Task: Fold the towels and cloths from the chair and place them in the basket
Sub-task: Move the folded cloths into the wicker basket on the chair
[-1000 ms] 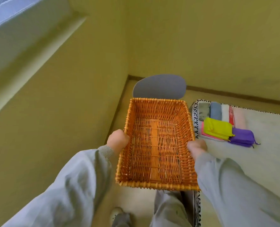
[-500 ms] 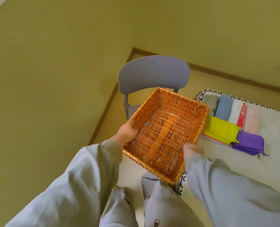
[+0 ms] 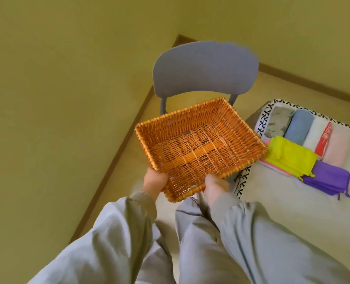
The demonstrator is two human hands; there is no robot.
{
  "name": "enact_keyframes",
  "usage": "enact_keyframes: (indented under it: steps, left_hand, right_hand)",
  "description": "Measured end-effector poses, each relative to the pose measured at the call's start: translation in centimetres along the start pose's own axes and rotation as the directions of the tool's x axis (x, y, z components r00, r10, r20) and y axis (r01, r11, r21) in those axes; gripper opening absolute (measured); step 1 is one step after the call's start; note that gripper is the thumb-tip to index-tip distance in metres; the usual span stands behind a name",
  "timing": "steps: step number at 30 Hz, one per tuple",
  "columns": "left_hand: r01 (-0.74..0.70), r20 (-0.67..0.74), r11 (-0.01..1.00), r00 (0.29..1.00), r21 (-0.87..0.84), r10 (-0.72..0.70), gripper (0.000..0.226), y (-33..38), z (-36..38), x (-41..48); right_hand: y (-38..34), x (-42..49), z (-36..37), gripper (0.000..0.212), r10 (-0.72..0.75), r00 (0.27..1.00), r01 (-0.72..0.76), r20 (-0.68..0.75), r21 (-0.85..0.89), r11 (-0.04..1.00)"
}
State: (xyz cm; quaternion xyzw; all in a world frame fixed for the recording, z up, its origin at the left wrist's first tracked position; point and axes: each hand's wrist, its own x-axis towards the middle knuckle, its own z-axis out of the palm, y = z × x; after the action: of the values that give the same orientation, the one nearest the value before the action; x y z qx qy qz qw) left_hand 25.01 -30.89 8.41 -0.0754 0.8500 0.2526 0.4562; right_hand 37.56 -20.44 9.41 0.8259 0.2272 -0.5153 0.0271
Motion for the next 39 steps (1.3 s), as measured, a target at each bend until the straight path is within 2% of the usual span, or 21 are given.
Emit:
enact_keyframes:
  steps: [3, 6, 9, 11, 13, 15, 16, 17, 19, 20, 22, 23, 25, 27, 31, 32, 35, 37, 39]
  left_hand:
    - [0.004, -0.002, 1.000, 1.000, -0.012, -0.004, 0.032, -0.2, -0.4, 0.7]
    - [-0.035, 0.012, 0.998, 0.999, -0.055, 0.035, 0.028, 0.8, -1.2, 1.0]
    - [-0.054, 0.042, 0.997, 0.998, -0.048, 0.056, 0.025, 1.8, -1.4, 2.0]
    - [-0.078, 0.031, 0.996, 0.996, -0.045, 0.080, 0.023, 2.5, -1.4, 2.4]
    - [-0.127, -0.026, 0.988, 0.992, -0.086, 0.125, 0.037, 2.5, -1.1, 2.8]
    - [-0.219, -0.104, 0.968, 0.973, -0.122, 0.207, 0.059, 2.0, -0.6, 2.8]
    - [-0.280, -0.138, 0.957, 0.953, -0.078, 0.268, 0.068, 1.8, -0.3, 2.8]
    - [-0.331, -0.151, 0.943, 0.932, 0.016, 0.330, 0.074, 1.6, 0.0, 3.0]
    - [-0.360, -0.104, 0.867, 0.903, 0.346, 0.416, 0.074, 1.4, 0.9, 2.7]
    - [-0.373, -0.048, 0.772, 0.887, 0.515, 0.460, 0.069, 1.4, 1.3, 2.4]
    - [-0.472, 0.132, 0.497, 0.808, 0.728, 0.574, 0.060, 1.5, 2.3, 1.8]
    - [-0.537, 0.247, 0.380, 0.766, 0.753, 0.593, 0.058, 1.4, 2.9, 1.5]
    - [-0.631, 0.450, 0.261, 0.732, 0.730, 0.511, 0.059, 1.2, 4.2, 1.0]
    - [-0.657, 0.529, 0.238, 0.732, 0.715, 0.430, 0.054, 1.2, 5.7, 0.7]
    - [-0.640, 0.504, 0.274, 0.749, 0.718, 0.430, 0.034, 2.7, 7.8, 0.6]
    - [-0.645, 0.508, 0.268, 0.745, 0.716, 0.433, 0.029, 3.1, 8.4, 0.7]
    - [-0.670, 0.555, 0.232, 0.725, 0.705, 0.408, 0.016, 4.7, 10.0, 1.1]
    - [-0.703, 0.609, 0.165, 0.690, 0.691, 0.391, 0.013, 5.6, 11.3, 1.5]
    - [-0.718, 0.648, 0.092, 0.669, 0.690, 0.365, 0.019, 6.3, 12.3, 2.2]
  right_hand:
    - [-0.3, 0.1, -1.3, 0.021, 0.000, 0.973, -0.015, 0.230, 0.061, 0.998]
    - [-1.1, 0.9, -2.8, 0.030, -0.023, 0.934, -0.009, 0.355, 0.087, 0.996]
    - [-1.8, 2.2, -3.2, 0.048, -0.055, 0.938, 0.101, 0.343, -0.116, 0.988]
    - [-2.2, 3.0, -3.4, 0.053, -0.152, 0.947, 0.251, 0.282, -0.358, 0.899]
    - [-2.7, 3.3, -3.8, 0.048, -0.390, 0.896, 0.436, 0.211, -0.579, 0.689]
    - [-3.3, 3.3, -4.4, 0.038, -0.619, 0.750, 0.566, 0.233, -0.711, 0.418]
    - [-3.7, 3.2, -4.5, 0.033, -0.686, 0.674, 0.604, 0.275, -0.739, 0.297]
    - [-3.9, 3.3, -4.6, 0.028, -0.727, 0.602, 0.635, 0.330, -0.750, 0.185]
    - [-4.5, 3.9, -4.5, 0.020, -0.747, 0.480, 0.661, 0.459, -0.750, -0.036]
    - [-4.6, 4.5, -4.3, 0.025, -0.709, 0.454, 0.654, 0.540, -0.742, -0.146]
    - [-4.8, 5.5, -4.1, 0.041, -0.563, 0.496, 0.606, 0.662, -0.728, -0.322]
    - [-4.8, 5.9, -3.9, 0.045, -0.504, 0.526, 0.573, 0.685, -0.723, -0.386]
    - [-4.8, 6.4, -3.6, 0.047, -0.445, 0.541, 0.534, 0.714, -0.700, -0.474]
    - [-4.9, 6.9, -3.2, 0.047, -0.406, 0.516, 0.532, 0.754, -0.654, -0.538]
    - [-6.8, 7.5, -2.5, 0.032, -0.341, 0.473, 0.520, 0.812, -0.570, -0.637]
    - [-7.2, 7.7, -2.5, 0.027, -0.330, 0.481, 0.521, 0.812, -0.568, -0.637]
    - [-8.3, 9.7, -2.9, 0.024, -0.225, 0.604, 0.571, 0.764, -0.612, -0.547]
    - [-8.5, 11.0, -2.8, 0.027, -0.189, 0.625, 0.609, 0.757, -0.625, -0.489]
    - [-8.4, 11.9, -2.4, 0.026, -0.198, 0.618, 0.607, 0.761, -0.621, -0.496]
